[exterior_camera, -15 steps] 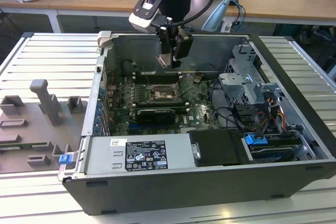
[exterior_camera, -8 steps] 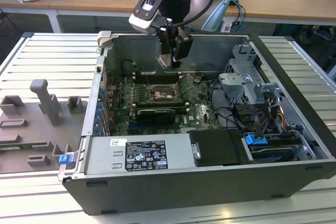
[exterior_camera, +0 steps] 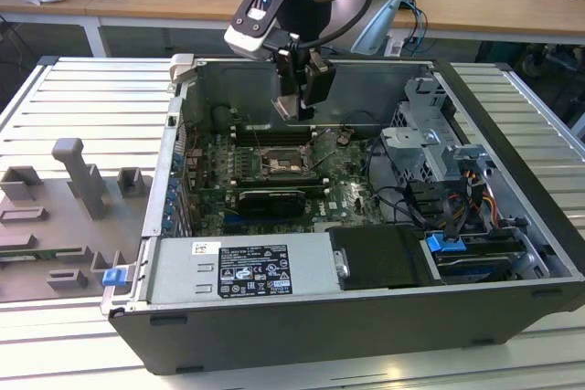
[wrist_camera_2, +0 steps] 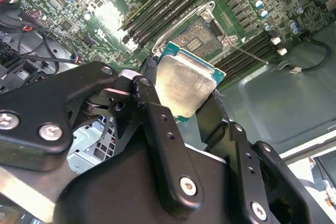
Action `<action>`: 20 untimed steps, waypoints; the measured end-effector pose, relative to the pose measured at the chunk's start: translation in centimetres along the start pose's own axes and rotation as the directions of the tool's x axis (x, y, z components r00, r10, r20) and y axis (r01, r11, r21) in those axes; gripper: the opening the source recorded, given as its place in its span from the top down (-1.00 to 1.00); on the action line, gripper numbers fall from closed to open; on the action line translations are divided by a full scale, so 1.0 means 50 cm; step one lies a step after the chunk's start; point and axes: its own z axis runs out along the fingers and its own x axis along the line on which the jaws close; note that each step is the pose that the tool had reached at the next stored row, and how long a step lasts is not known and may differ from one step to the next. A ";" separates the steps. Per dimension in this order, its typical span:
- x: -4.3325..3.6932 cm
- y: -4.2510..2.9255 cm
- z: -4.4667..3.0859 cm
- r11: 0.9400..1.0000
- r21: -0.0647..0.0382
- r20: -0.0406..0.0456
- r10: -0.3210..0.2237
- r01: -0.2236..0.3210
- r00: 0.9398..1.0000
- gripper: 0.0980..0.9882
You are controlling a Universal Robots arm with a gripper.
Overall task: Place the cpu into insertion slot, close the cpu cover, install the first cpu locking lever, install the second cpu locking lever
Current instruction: 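Place the cpu into insertion slot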
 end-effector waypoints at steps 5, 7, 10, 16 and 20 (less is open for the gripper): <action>0.000 0.000 0.002 1.000 0.000 0.000 0.001 -0.001 1.000 0.00; 0.000 0.000 0.003 1.000 0.000 0.000 0.001 -0.001 1.000 0.00; 0.000 0.000 0.004 1.000 0.000 0.000 0.002 -0.002 1.000 0.00; 0.000 -0.001 0.008 1.000 0.000 0.000 0.004 -0.004 1.000 0.00; 0.000 -0.001 0.009 1.000 0.000 0.000 0.004 -0.004 1.000 0.00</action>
